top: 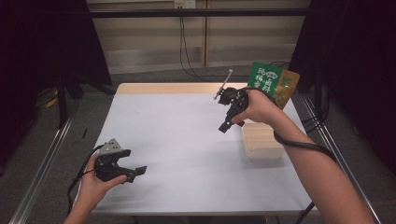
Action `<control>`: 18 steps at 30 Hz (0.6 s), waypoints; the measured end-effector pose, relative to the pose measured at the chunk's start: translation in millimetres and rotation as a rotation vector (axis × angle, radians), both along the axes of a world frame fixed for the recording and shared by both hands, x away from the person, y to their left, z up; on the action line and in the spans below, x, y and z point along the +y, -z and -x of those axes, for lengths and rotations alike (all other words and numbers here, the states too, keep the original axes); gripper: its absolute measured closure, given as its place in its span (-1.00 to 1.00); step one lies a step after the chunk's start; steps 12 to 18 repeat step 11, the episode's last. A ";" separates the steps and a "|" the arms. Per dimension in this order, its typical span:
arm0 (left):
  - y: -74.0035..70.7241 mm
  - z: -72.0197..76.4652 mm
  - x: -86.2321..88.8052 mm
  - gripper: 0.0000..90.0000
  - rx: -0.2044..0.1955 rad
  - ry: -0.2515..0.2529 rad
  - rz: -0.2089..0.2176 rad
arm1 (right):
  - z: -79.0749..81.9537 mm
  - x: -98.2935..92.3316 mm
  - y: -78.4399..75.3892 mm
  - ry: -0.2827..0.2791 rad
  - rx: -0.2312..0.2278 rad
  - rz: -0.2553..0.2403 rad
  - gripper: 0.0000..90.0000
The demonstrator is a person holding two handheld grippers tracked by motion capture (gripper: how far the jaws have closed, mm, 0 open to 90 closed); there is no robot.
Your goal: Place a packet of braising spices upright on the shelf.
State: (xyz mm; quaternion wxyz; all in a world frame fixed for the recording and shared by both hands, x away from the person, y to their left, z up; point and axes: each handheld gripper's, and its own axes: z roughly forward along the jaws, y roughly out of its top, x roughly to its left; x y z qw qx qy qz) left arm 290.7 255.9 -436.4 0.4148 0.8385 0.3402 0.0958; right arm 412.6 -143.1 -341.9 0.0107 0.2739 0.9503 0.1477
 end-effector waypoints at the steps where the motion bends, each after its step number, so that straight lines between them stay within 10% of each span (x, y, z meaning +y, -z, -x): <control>1: 0.4 -0.1 -0.4 -0.86 0.001 -0.001 0.007 | 2.0 1.5 3.1 -0.010 -0.002 0.007 -0.55; 18: 2.7 -3.1 -1.5 -0.88 -0.003 0.006 -0.014 | 24.6 10.2 25.8 -0.028 -0.022 -0.071 -0.61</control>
